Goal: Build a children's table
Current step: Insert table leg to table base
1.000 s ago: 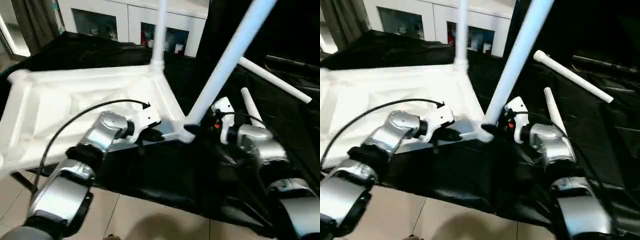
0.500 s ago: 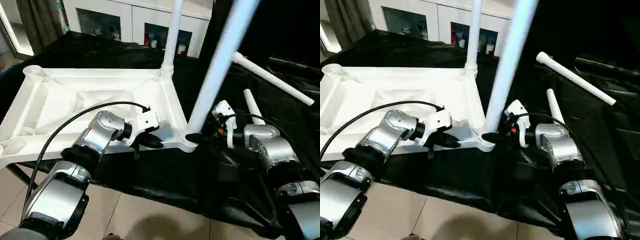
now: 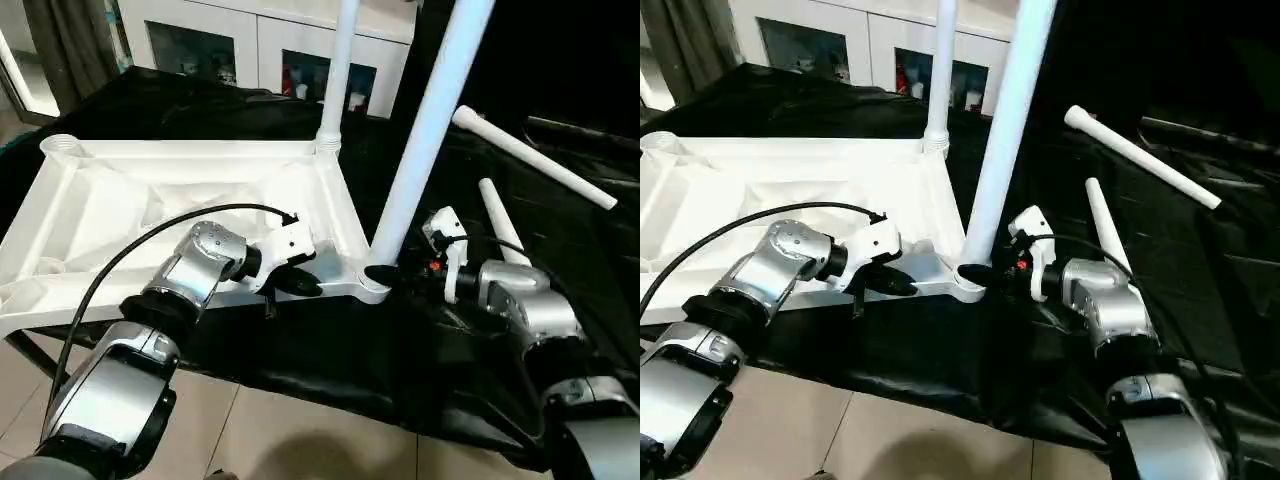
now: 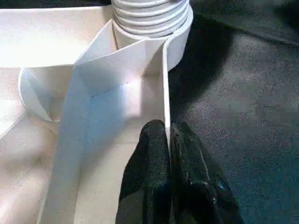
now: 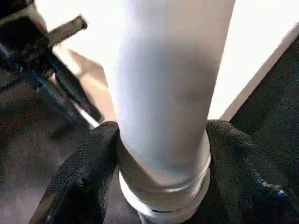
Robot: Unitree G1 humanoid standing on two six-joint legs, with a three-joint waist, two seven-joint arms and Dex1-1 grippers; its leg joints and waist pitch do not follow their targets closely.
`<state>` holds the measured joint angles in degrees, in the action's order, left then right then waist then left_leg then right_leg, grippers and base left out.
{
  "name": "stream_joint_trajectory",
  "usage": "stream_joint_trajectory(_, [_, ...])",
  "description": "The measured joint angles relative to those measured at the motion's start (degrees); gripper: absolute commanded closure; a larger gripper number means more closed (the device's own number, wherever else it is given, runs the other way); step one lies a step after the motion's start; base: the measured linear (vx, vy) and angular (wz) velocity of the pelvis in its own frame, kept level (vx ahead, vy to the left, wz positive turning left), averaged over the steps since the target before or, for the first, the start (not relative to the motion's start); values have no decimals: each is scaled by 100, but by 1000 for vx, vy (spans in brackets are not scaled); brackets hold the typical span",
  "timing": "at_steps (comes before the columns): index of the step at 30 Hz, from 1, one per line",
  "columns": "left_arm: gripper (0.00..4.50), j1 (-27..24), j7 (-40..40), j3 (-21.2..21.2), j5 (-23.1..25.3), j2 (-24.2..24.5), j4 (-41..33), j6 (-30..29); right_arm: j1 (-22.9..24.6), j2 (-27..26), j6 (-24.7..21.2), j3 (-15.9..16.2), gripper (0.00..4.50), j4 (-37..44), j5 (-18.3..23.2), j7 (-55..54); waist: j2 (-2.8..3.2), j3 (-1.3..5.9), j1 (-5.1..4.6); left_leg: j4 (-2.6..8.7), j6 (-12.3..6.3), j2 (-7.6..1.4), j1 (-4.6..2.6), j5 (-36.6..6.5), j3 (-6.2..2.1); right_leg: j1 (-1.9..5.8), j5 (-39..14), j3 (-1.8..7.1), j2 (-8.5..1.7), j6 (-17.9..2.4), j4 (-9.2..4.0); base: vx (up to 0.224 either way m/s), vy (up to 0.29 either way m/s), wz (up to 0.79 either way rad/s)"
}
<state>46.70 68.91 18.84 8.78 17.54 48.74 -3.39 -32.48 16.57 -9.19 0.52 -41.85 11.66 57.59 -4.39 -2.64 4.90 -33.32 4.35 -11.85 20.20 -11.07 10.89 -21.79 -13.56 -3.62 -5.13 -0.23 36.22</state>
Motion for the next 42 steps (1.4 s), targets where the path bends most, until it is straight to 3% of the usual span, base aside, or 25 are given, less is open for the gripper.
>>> stream_joint_trajectory(9, [450,2,-16,7,29,38,8,-5,373,-236,364,-299,188,107,255,-239,53,4,2,2,1,0,-6,0,3,2,3,1,0,-4,0,0,0,0])
stream_joint_trajectory(13, [450,4,-15,9,26,36,8,6,490,-245,491,-288,188,229,248,-293,77,4,17,6,1,0,-5,0,3,1,3,0,1,-4,-2,0,0,0])
stream_joint_trajectory(27, [450,6,-41,21,39,20,10,56,823,-236,1064,-172,189,481,120,-506,75,5,20,9,0,0,-2,0,5,0,3,1,0,-4,-8,0,0,0])
stream_joint_trajectory(34, [450,6,-37,29,44,39,42,80,772,-155,1094,42,189,521,-36,-513,71,8,17,9,0,0,-5,0,5,2,3,1,0,-4,-8,0,0,0])
stream_joint_trajectory(42, [450,1,17,40,47,129,46,87,167,-28,860,384,189,152,-370,-283,50,20,-88,8,6,-3,-15,3,7,5,7,3,3,-7,1,0,0,0])
